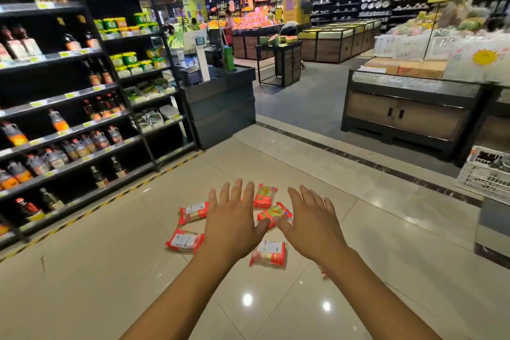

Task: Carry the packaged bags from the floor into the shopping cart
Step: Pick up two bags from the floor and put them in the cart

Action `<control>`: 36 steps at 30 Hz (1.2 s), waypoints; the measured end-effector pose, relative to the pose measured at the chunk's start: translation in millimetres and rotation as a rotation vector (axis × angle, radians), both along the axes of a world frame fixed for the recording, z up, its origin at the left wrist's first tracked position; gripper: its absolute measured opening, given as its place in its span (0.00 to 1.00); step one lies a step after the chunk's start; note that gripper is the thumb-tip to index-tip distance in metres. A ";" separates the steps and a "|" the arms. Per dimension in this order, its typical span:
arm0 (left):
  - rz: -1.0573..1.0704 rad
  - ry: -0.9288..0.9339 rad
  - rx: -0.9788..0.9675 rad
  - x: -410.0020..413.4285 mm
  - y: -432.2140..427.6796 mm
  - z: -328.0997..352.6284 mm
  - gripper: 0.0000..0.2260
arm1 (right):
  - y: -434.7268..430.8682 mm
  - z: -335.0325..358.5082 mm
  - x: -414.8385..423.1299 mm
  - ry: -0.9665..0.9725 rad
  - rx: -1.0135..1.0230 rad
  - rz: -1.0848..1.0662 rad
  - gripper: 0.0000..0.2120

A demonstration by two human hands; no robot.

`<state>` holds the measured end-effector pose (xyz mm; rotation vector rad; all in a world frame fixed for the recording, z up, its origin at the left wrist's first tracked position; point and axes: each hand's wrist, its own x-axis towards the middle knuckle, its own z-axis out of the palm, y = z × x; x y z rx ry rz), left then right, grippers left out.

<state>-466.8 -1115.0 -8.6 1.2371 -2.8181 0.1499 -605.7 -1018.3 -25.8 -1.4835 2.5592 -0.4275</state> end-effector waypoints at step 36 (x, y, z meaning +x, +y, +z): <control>-0.208 -0.211 0.317 -341.0 -398.5 -234.5 0.39 | -331.4 -210.9 -365.7 -0.205 0.361 -0.225 0.38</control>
